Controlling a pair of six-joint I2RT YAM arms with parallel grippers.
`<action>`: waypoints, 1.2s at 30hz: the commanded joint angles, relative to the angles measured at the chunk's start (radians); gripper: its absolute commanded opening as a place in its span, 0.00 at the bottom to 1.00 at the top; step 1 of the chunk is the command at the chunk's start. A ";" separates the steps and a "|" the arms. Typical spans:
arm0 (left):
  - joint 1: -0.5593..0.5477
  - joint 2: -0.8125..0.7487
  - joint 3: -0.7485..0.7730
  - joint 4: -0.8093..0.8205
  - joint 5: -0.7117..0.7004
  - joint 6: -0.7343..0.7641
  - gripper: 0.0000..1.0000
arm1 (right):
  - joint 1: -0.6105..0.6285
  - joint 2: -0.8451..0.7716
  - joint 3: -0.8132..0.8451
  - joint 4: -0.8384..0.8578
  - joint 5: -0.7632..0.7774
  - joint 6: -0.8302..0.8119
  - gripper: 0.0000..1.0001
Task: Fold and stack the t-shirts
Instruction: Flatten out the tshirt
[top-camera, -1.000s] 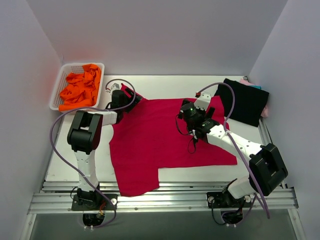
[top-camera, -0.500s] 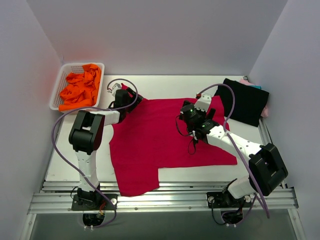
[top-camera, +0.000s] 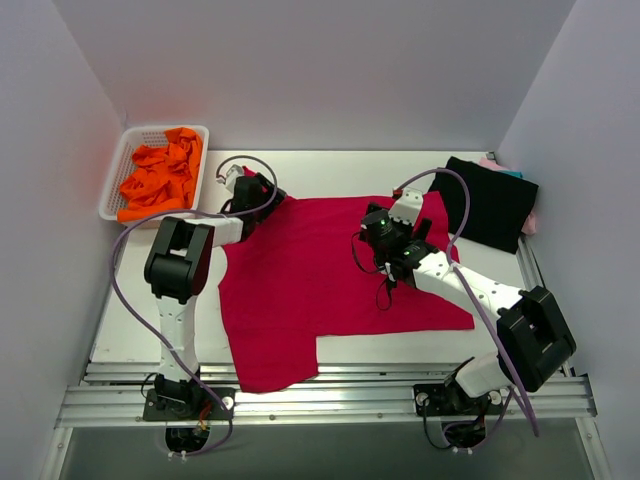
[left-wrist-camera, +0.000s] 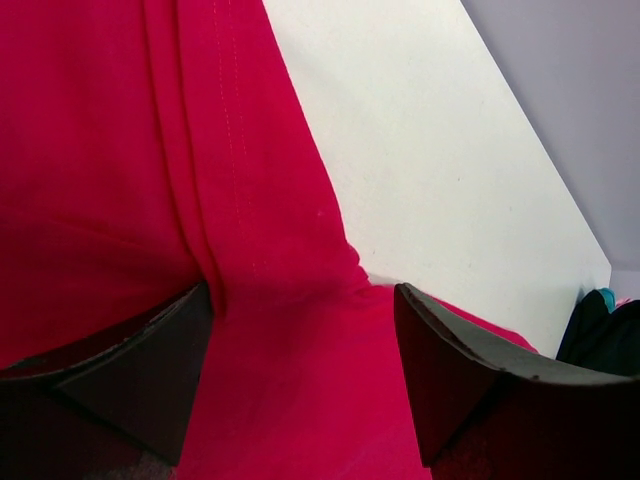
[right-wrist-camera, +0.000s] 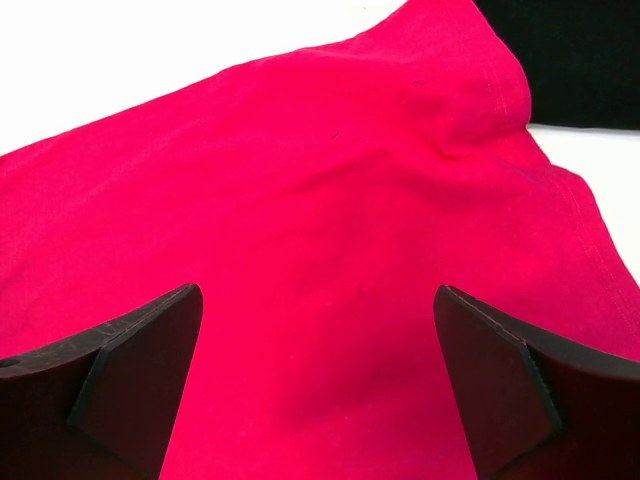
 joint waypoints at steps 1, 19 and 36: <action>-0.005 0.019 0.053 -0.008 -0.023 0.006 0.80 | -0.008 -0.026 -0.007 0.002 0.048 0.014 0.96; -0.003 0.057 0.100 -0.028 -0.023 0.028 0.31 | -0.012 0.011 -0.003 0.011 0.048 0.014 0.96; -0.005 0.065 0.235 -0.128 -0.039 0.101 0.02 | -0.028 -0.012 -0.017 0.017 0.045 0.011 0.96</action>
